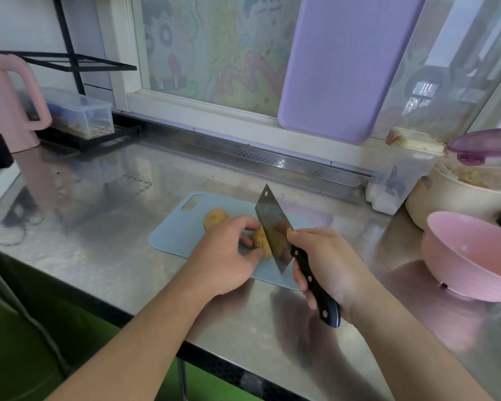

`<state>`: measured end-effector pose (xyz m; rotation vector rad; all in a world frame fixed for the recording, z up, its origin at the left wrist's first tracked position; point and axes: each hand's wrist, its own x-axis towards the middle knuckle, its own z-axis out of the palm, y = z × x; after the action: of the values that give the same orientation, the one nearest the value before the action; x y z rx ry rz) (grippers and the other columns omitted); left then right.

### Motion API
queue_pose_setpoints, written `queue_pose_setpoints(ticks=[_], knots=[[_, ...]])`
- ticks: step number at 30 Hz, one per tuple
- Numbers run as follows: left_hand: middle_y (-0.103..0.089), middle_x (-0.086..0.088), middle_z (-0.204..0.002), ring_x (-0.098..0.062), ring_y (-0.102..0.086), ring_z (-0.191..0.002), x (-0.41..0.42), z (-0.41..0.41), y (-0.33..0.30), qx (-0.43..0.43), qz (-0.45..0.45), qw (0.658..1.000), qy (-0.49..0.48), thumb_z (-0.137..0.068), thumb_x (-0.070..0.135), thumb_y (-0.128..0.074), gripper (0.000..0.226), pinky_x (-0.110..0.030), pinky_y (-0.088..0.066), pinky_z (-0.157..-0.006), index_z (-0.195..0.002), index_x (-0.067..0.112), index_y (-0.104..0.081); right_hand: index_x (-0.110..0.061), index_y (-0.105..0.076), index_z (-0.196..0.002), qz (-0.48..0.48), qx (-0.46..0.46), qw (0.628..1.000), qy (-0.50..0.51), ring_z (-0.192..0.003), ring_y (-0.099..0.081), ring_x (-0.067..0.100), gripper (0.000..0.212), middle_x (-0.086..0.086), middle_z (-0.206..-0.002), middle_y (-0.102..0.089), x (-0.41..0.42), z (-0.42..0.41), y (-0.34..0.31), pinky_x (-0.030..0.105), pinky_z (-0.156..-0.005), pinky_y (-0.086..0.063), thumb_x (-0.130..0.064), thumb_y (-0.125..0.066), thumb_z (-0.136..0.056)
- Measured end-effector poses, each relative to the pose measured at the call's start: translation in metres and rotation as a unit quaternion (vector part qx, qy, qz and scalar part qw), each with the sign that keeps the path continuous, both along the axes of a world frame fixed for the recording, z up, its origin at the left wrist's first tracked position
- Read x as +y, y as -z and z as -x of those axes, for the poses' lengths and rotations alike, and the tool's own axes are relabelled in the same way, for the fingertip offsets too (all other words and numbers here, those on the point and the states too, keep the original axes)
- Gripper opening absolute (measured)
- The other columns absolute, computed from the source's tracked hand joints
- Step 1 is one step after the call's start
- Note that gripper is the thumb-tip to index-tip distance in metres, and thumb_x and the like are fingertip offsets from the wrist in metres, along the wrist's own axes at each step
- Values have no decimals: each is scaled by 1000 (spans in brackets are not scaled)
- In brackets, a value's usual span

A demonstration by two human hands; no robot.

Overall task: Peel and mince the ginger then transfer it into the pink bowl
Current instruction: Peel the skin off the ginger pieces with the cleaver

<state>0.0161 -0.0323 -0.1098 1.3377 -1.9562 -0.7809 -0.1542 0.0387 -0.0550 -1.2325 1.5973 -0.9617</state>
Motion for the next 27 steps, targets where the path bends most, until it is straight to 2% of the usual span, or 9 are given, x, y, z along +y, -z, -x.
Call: queue_pose_setpoints(ticks=[2, 6, 8, 13, 16, 18, 21, 24, 27], knots=[[-66, 18, -103, 0, -60, -65, -1, 1, 0, 6, 0, 1000, -7, -92, 34, -74, 36, -20, -51, -71, -124, 45, -61, -7, -49, -79, 4, -1, 1000, -3, -29, -40, 24, 31, 21, -50, -48, -2, 3, 0, 24, -39, -30, -20, -45, -107], [-67, 16, -100, -2, -65, -71, -1, 1, -1, 32, -7, 999, -12, -90, 32, -75, 33, -11, -48, -50, -118, 44, -64, -8, -49, -76, 13, -10, 1000, -10, -29, -39, 24, 33, 21, -50, -47, -3, 7, 3, 24, -39, -28, -21, -45, -107], [-68, 16, -101, -5, -69, -75, 0, 1, 0, 41, -5, 999, -12, -87, 32, -77, 32, -12, -51, -52, -113, 44, -64, -8, -46, -77, 16, -6, 1000, -12, -30, -39, 24, 32, 22, -51, -47, -2, 9, 5, 25, -39, -28, -20, -45, -107], [-67, 23, -106, 10, -63, -95, 2, 1, 0, 43, 9, 999, 6, -82, 23, -78, 32, -11, -45, -73, -104, 41, -65, -8, -47, -82, 22, -16, 1000, -15, -28, -38, 24, 28, 22, -50, -47, -1, 9, 9, 25, -40, -27, -20, -44, -107], [-68, 25, -98, 15, -61, -83, 3, 0, 1, 46, 1, 999, 7, -84, 15, -73, 32, -7, -42, -67, -104, 39, -66, -5, -48, -83, 27, -33, 999, -11, -28, -38, 24, 29, 22, -51, -46, 0, 9, 13, 30, -42, -25, -20, -44, -108], [-68, 21, -96, 15, -59, -68, 0, 0, 3, 36, 2, 999, -1, -88, 16, -71, 35, -9, -43, -63, -113, 39, -64, 0, -46, -85, 26, -44, 999, -5, -28, -38, 24, 32, 22, -51, -46, 1, 10, 15, 30, -42, -25, -22, -44, -109], [-66, 20, -97, 19, -58, -61, -1, 1, 4, 19, 27, 999, 7, -93, 19, -71, 30, -14, -43, -68, -117, 36, -64, -4, -46, -84, 26, -64, 998, -2, -28, -38, 23, 32, 22, -50, -46, 1, 11, 16, 29, -40, -24, -24, -44, -110], [-64, 21, -100, 21, -56, -74, -2, 3, 4, 8, 54, 998, 12, -95, 18, -72, 28, -5, -38, -68, -115, 37, -66, -7, -46, -85, 27, -72, 997, -4, -28, -37, 23, 31, 22, -50, -46, 1, 12, 16, 27, -39, -24, -24, -44, -110], [-61, 23, -112, 12, -60, -93, -6, 3, 8, -6, 71, 997, 23, -94, 17, -69, 40, -5, -38, -75, -127, 38, -65, -6, -47, -85, 25, -81, 996, 0, -28, -37, 22, 31, 21, -50, -46, 1, 13, 16, 25, -38, -25, -24, -45, -110]])
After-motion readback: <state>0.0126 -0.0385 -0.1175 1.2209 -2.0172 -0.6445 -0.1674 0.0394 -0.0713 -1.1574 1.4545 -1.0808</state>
